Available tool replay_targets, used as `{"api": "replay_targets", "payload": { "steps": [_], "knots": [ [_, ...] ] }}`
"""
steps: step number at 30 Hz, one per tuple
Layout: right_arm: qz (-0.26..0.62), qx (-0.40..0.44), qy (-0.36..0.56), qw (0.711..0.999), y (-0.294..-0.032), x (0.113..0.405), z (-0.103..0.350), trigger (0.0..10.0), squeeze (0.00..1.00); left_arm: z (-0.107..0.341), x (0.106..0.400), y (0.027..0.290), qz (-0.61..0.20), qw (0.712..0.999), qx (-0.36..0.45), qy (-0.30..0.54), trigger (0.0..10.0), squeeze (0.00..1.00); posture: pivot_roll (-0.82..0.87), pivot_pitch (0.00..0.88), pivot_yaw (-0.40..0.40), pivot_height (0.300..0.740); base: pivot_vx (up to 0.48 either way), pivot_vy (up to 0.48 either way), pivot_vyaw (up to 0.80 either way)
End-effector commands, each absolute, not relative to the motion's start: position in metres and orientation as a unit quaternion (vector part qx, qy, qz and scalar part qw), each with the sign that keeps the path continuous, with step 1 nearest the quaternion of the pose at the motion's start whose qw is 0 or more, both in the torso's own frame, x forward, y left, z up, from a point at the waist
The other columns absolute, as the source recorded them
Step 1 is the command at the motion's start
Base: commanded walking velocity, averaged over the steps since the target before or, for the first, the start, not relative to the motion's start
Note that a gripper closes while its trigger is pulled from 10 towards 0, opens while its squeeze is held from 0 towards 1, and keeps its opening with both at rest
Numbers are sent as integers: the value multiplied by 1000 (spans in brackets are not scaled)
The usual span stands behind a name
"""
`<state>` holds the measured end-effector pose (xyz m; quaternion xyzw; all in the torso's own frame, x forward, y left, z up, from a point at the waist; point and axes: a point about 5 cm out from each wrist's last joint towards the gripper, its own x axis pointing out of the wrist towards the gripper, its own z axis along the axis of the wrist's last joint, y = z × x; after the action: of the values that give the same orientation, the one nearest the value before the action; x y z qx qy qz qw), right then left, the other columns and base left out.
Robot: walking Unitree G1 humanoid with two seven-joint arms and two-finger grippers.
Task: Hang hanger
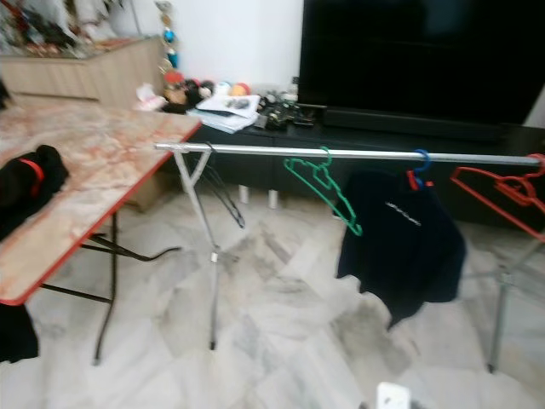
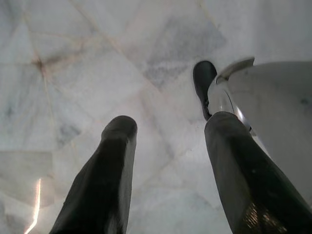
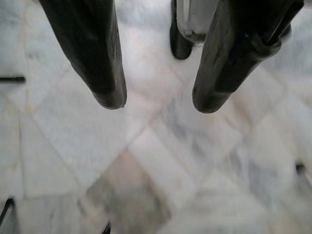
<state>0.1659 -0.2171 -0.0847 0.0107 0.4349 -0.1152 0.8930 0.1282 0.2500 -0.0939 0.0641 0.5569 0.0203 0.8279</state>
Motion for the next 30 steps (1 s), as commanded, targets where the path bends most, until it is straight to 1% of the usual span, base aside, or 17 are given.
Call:
{"api": "replay_targets", "payload": {
  "steps": [1,8,13,18,22,28,30],
  "knots": [
    [-110,-3,430,896,-218,172,-82,10000,0,-95,126,250,27,827,60,558,10000,0,-13,0,11,740,0,0,800],
    [-84,-26,451,888,-217,168,-85,10000,0,-95,126,249,27,827,59,559,10000,0,-17,0,0,740,0,0,800],
    [-81,-35,466,880,-232,157,-87,10000,0,-95,129,246,29,829,54,556,10000,0,-11,0,-23,740,0,0,800],
    [-78,-39,477,875,-236,151,-88,10000,0,-94,132,245,31,832,51,552,10000,0,3,0,-40,740,0,0,800],
    [-68,-43,475,877,-228,158,-87,10000,0,-92,140,243,35,836,50,545,10000,0,14,0,-56,740,0,0,800],
    [-65,-41,465,882,-226,169,-83,10000,0,-90,149,241,35,841,50,538,10000,0,7,0,-60,740,0,0,800],
    [-63,-41,463,883,-227,172,-82,10000,0,-89,152,239,34,842,51,537,10000,0,8,0,-66,740,0,0,0]
  ]
}}
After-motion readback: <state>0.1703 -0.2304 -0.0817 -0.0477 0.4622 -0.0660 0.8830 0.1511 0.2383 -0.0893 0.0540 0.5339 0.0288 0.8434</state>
